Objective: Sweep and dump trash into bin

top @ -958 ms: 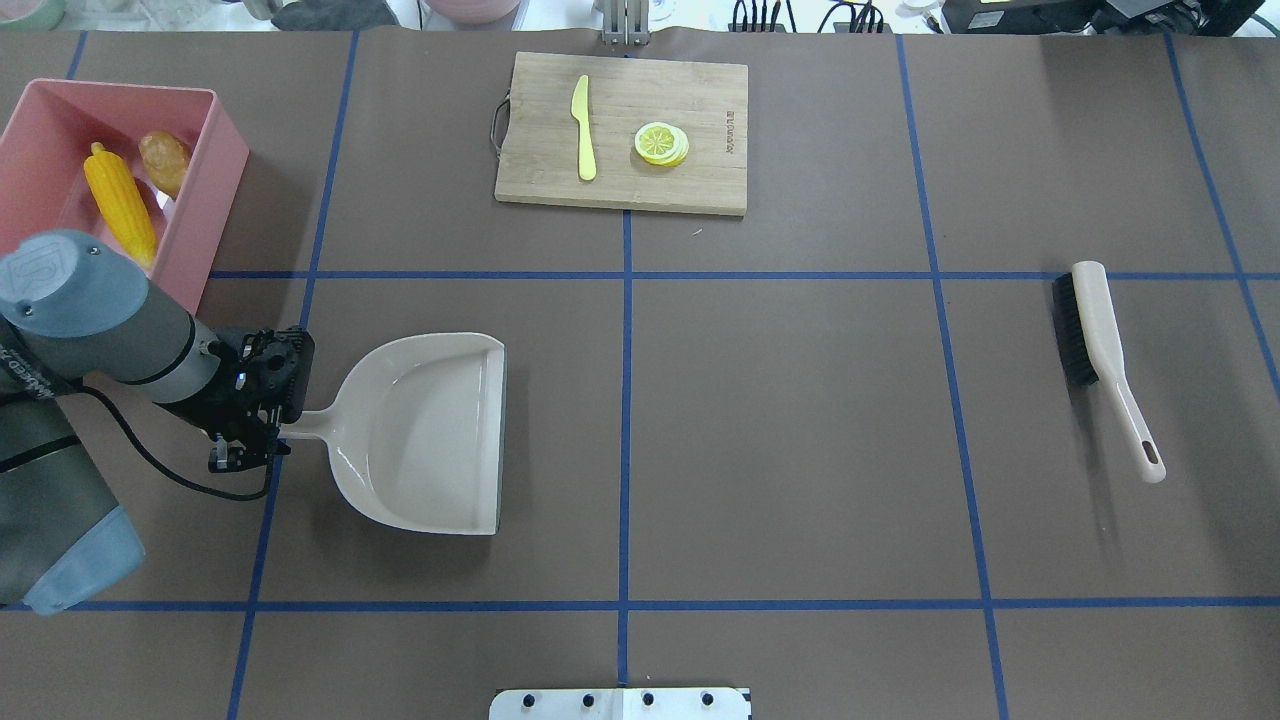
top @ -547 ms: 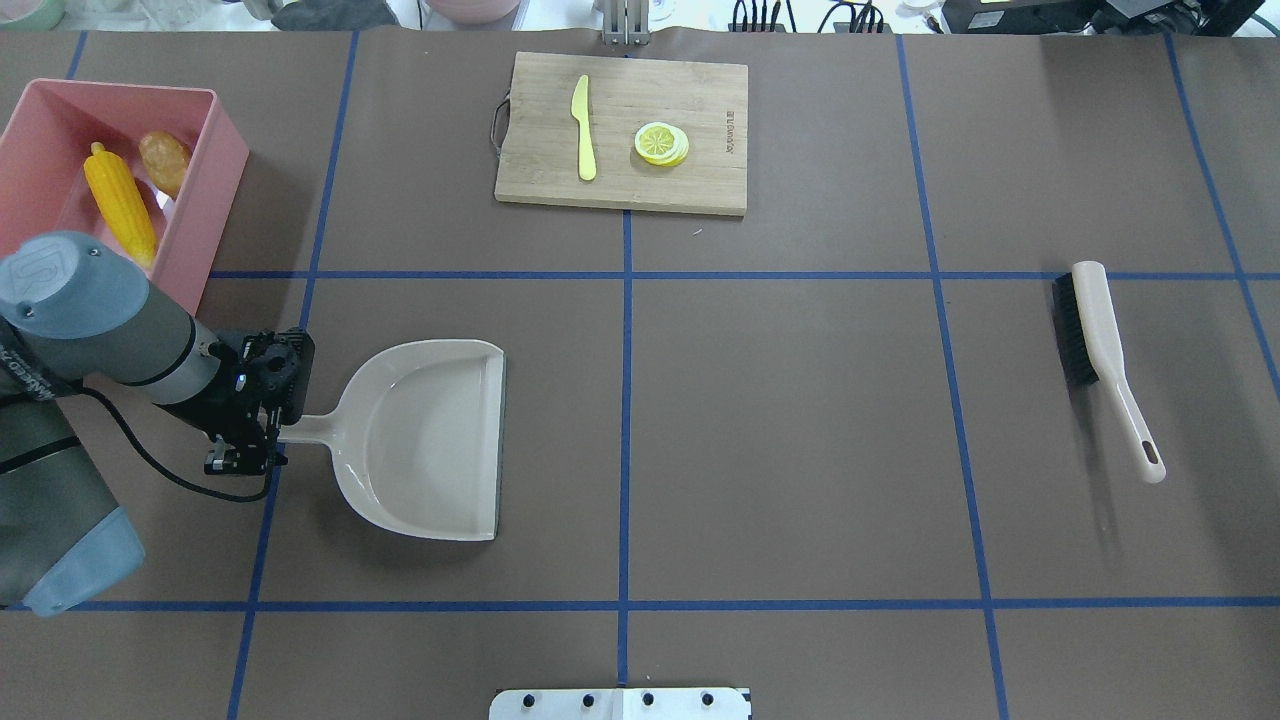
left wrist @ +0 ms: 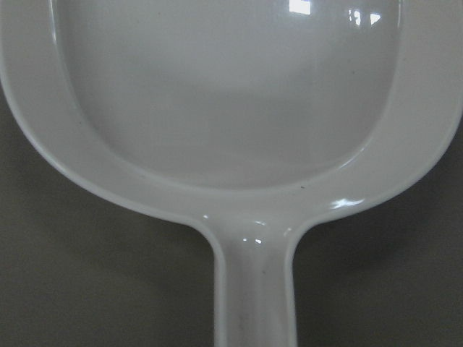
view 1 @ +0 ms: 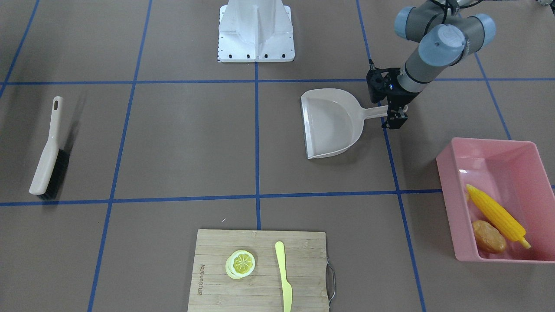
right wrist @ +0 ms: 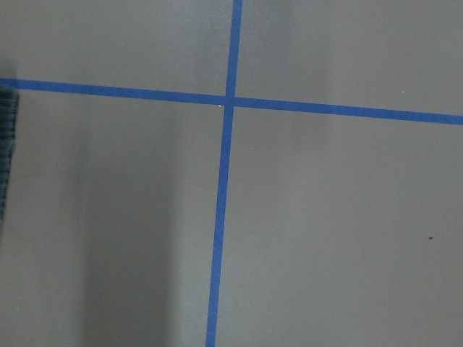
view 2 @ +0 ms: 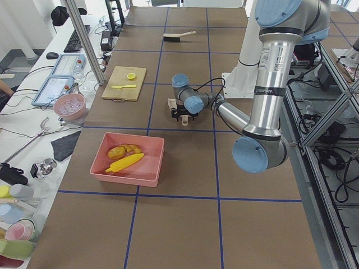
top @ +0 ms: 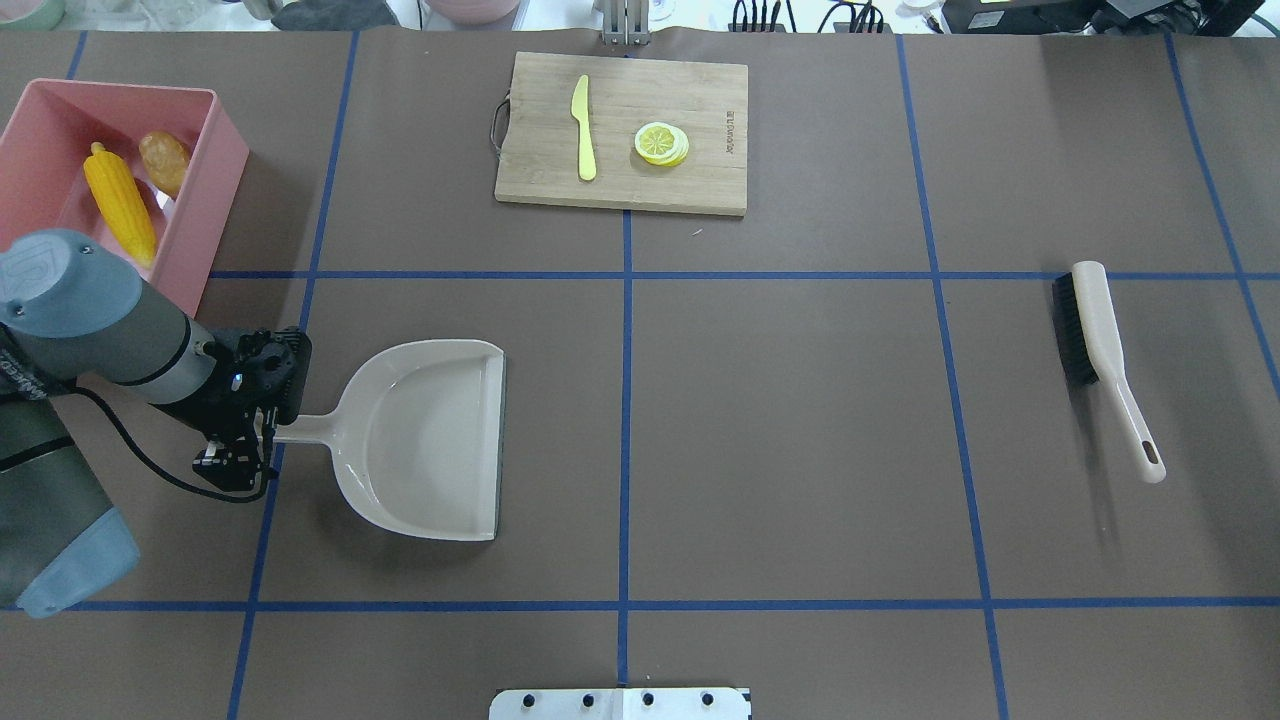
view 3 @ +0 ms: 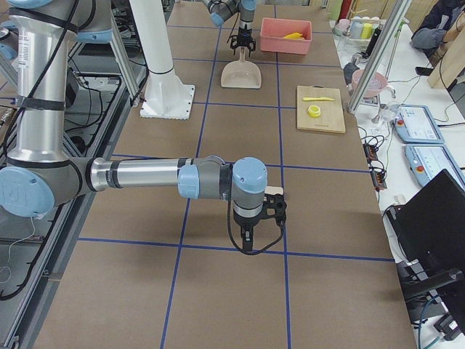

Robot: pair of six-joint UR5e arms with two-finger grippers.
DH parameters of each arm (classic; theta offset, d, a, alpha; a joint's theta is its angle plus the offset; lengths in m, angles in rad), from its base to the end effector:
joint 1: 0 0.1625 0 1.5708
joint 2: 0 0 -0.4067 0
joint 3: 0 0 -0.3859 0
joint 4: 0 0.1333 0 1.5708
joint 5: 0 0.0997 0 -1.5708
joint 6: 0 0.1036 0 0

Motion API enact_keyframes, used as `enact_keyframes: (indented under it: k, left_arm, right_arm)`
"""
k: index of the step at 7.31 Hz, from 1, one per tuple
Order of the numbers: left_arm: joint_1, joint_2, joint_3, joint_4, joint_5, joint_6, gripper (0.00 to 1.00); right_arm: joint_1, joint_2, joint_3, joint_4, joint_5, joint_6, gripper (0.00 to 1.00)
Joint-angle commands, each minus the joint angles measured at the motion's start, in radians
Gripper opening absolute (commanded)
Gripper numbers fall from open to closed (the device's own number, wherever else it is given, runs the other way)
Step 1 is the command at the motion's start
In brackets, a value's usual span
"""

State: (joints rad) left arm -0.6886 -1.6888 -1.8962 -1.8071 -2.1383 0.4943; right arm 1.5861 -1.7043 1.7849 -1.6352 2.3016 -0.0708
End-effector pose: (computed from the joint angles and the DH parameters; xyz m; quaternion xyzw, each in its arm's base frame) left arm 0.3591 -0.3960 0.4061 0.2631 0.3207 0.6470 0.6398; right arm 0.0707 -0.4304 0.6100 0.0229 -0.3567 -0.0288 0.9335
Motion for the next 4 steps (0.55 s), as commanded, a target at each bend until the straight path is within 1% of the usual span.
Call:
enact_keyframes:
  k: [1, 2, 3, 4]
  left_arm:
    - [-0.014, 0.027, -0.05, 0.003, -0.005, 0.003, 0.97]
    - [-0.037, 0.059, -0.093, 0.009, -0.012, 0.001, 0.97]
    - [-0.076, 0.06, -0.109, 0.014, -0.053, 0.003, 0.97]
    - [-0.153, 0.058, -0.107, 0.02, -0.108, 0.001, 0.97]
  right_arm:
    - [0.0, 0.0, 0.001, 0.0, 0.001, -0.001, 1.0]
    - [0.0, 0.0, 0.001, 0.0, 0.001, -0.001, 1.0]
    - [0.0, 0.0, 0.002, 0.0, -0.001, -0.001, 1.0]
    - [0.0, 0.0, 0.002, 0.0, 0.001, -0.001, 1.0]
